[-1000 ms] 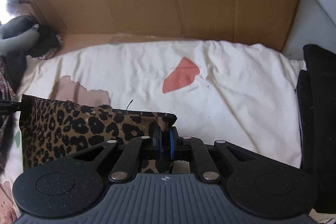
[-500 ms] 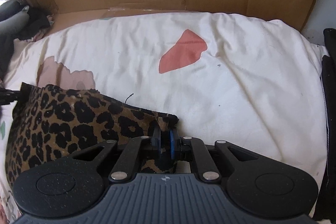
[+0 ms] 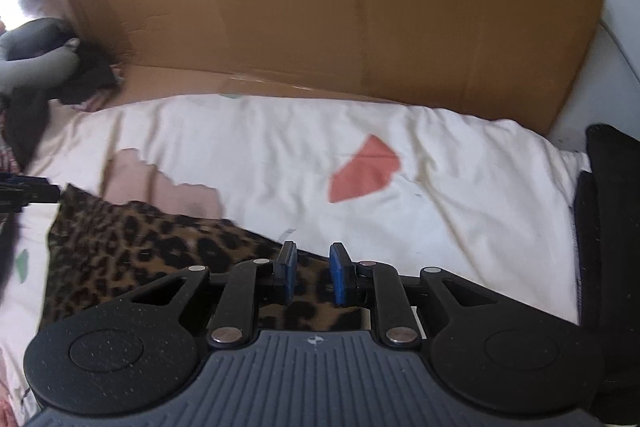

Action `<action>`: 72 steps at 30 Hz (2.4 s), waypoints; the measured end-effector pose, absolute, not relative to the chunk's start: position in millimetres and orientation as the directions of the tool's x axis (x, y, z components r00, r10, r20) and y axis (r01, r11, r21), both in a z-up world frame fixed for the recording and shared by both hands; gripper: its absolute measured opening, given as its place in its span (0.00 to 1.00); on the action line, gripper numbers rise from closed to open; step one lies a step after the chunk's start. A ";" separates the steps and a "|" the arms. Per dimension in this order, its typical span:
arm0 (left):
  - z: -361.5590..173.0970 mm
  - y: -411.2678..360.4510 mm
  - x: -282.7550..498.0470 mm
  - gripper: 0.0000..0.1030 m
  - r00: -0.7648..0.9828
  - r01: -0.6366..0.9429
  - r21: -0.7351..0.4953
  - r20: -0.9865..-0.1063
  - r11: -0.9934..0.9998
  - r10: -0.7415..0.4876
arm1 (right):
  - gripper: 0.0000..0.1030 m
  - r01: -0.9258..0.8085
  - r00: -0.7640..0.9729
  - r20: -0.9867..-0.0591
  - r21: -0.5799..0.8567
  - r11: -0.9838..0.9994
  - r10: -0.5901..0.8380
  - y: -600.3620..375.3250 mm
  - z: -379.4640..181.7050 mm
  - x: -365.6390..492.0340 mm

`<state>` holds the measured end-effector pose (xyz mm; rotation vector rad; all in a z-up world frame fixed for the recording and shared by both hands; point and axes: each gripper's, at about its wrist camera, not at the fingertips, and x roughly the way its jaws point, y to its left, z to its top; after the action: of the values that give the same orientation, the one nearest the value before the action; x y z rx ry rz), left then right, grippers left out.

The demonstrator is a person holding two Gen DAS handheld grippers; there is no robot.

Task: Fold clothes
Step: 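Bring the right tool beside the left tool and flatten the folded trousers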

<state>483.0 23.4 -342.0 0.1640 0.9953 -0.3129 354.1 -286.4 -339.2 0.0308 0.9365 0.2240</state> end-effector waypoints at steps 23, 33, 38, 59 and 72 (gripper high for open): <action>-385.0 -55.4 468.9 0.13 0.391 0.521 -0.124 -0.845 0.844 -0.365 | 0.20 -0.319 0.485 -0.813 0.177 0.931 0.321 -219.4 -376.5 367.4; -387.5 -55.7 483.4 0.07 0.401 0.528 -0.141 -0.828 0.838 -0.392 | 0.17 -0.314 0.469 -0.812 0.214 0.925 0.347 -222.6 -381.4 381.9; -361.8 -39.5 468.6 0.07 0.440 0.528 -0.155 -0.791 0.835 -0.425 | 0.20 -0.334 0.537 -0.773 0.172 0.927 0.337 -231.5 -355.2 362.3; -375.2 -37.1 386.5 0.14 0.407 0.604 -0.109 -0.810 0.790 -0.422 | 0.22 -0.508 0.450 -0.804 0.127 0.852 0.389 -203.9 -362.3 274.5; -362.5 10.4 384.6 0.12 0.455 0.540 -0.068 -0.815 0.839 -0.359 | 0.23 -0.335 0.499 -0.823 0.104 0.937 0.270 -278.1 -356.5 261.9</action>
<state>384.6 10.4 -362.5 0.2122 0.9480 -0.5594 261.9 -278.1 -356.5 -0.0719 0.9821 0.3661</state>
